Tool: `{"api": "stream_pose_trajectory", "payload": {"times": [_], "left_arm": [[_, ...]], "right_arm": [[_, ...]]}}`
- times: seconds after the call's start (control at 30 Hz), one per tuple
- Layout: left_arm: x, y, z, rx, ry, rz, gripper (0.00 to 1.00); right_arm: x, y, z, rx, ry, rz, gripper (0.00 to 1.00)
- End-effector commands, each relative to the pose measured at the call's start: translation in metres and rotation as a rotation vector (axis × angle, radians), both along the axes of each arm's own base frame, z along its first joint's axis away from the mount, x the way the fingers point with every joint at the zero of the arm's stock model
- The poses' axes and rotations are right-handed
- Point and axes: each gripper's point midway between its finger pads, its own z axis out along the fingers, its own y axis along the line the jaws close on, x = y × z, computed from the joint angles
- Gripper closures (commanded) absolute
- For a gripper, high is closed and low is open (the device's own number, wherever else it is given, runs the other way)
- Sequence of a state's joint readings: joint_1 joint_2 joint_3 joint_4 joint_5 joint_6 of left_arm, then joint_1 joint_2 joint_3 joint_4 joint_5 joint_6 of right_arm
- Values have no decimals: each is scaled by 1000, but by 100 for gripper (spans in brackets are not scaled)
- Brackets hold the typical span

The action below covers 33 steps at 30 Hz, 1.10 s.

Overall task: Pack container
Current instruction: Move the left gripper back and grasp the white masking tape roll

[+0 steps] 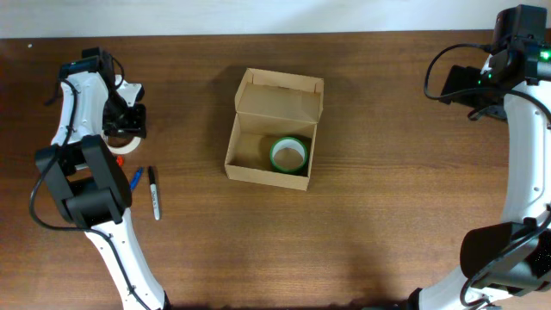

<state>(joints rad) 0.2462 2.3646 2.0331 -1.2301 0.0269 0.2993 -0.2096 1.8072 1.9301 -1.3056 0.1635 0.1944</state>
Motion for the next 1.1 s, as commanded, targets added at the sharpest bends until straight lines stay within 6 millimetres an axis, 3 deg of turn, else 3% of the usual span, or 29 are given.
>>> {"api": "stream_pose_trajectory", "payload": {"times": [0.0, 0.5, 0.57, 0.7, 0.93, 1.07], "left_arm": [[6, 1, -3, -7, -15, -17, 58], [5, 1, -25, -17, 20, -16, 59], [5, 1, -25, -17, 20, -16, 63], [5, 1, -25, -16, 21, -10, 98], [-4, -2, -23, -26, 59, 4, 98], [-3, -7, -9, -29, 65, 10, 98]], "right_arm": [[0, 0, 13, -8, -36, 3, 1], [0, 0, 13, -8, -36, 3, 1], [0, 0, 13, -8, -36, 3, 1], [0, 0, 13, -8, -36, 3, 1], [0, 0, 13, -8, -36, 3, 1], [0, 0, 13, -8, -36, 3, 1]]}}
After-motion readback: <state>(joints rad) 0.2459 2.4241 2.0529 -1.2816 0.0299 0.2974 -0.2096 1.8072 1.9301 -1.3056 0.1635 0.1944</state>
